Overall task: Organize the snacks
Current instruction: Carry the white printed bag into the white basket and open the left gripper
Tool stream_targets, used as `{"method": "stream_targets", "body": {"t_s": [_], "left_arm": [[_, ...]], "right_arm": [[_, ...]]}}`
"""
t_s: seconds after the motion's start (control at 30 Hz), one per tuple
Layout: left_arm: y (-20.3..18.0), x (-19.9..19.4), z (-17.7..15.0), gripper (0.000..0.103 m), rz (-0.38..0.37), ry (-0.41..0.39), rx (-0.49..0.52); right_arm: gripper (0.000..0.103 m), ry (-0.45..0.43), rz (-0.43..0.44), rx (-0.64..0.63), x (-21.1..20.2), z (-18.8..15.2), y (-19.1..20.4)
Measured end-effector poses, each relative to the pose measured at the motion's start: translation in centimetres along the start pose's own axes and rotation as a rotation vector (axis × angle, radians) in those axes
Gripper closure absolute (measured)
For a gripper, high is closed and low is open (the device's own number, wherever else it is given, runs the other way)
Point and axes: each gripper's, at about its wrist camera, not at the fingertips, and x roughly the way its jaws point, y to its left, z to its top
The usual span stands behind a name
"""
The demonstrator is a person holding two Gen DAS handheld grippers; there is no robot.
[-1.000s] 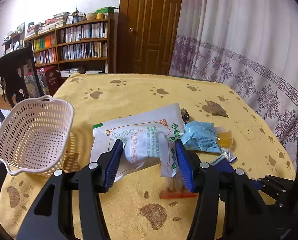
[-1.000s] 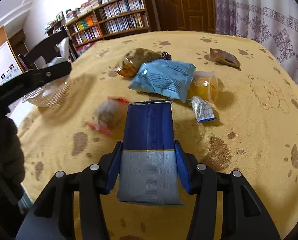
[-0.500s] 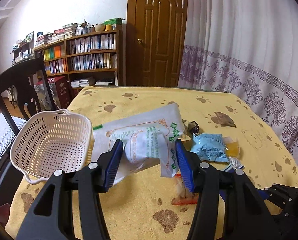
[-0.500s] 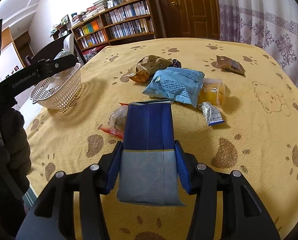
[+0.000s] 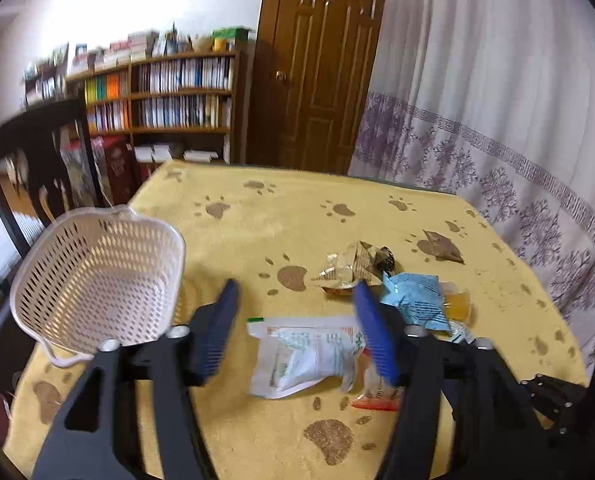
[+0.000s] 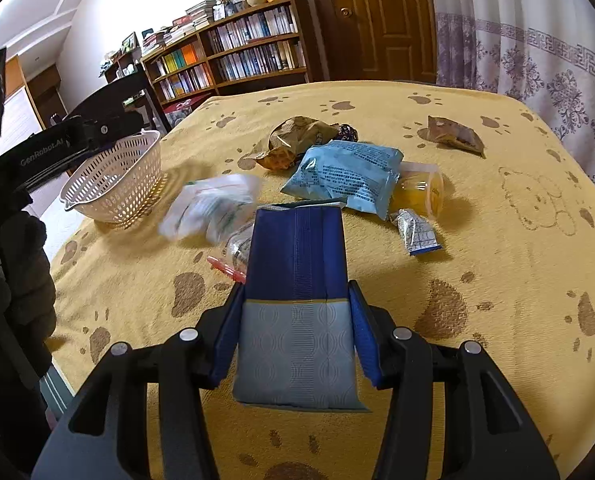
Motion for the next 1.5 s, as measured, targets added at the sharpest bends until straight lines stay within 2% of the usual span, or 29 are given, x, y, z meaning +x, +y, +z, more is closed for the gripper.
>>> {"method": "stream_targets", "body": {"t_s": [0.03,0.1,0.2,0.33,0.43,0.57,0.6,0.67,0.7,0.73,0.8,1.03,1.13,1.33,1.5], "left_arm": [[0.2,0.5,-0.1,0.018,-0.015,0.013,-0.017],[0.4,1.9,-0.7,0.016,-0.036,0.058,-0.043],[0.1,4.3,-2.0,0.007,-0.068,0.122,-0.053],[-1.2,7.1,-3.9,0.004,-0.099,0.175,-0.004],[-1.8,9.0,-4.9,0.004,-0.075,0.208,0.049],[-1.1,11.1,-5.8,0.004,-0.08,0.273,0.009],[-1.0,11.0,-5.7,0.005,-0.083,0.266,0.005],[-0.8,11.0,-5.8,0.022,-0.068,0.266,0.003],[-0.8,10.9,-5.8,0.027,-0.057,0.258,0.004],[-0.7,10.7,-5.8,0.037,-0.066,0.253,0.004],[-0.9,10.3,-5.7,0.049,-0.082,0.234,0.015],[-1.0,8.7,-4.9,0.052,-0.055,0.202,0.021],[-1.0,7.0,-3.7,0.052,-0.027,0.145,0.028],[0.5,2.6,-0.7,0.052,0.062,0.008,0.013],[3.6,-0.2,1.4,0.051,0.181,-0.083,-0.019]], "right_arm": [[0.053,0.001,-0.002,0.003,0.1,0.0,-0.1],[0.053,0.004,-0.004,0.006,0.1,0.0,-0.2],[0.053,0.006,-0.004,0.005,0.3,0.0,-0.2],[0.053,0.007,-0.006,0.005,0.4,0.0,-0.2],[0.053,0.006,-0.01,0.012,0.5,0.0,-0.4],[0.053,0.008,-0.012,0.017,0.6,-0.1,-0.6],[0.053,0.009,-0.012,0.017,0.6,-0.1,-0.6],[0.053,0.01,-0.011,0.015,0.6,-0.1,-0.6],[0.053,0.012,-0.011,0.012,0.7,-0.1,-0.5],[0.053,0.012,-0.011,0.011,0.7,-0.2,-0.4],[0.053,0.01,-0.01,0.008,0.6,-0.1,-0.3],[0.053,-0.012,-0.013,0.011,-0.1,0.1,-0.4],[0.053,-0.017,-0.012,0.012,-0.3,0.2,-0.5],[0.053,-0.023,-0.008,0.007,-0.5,0.2,-0.2],[0.053,-0.027,-0.005,0.007,-0.5,0.2,-0.1]]}}
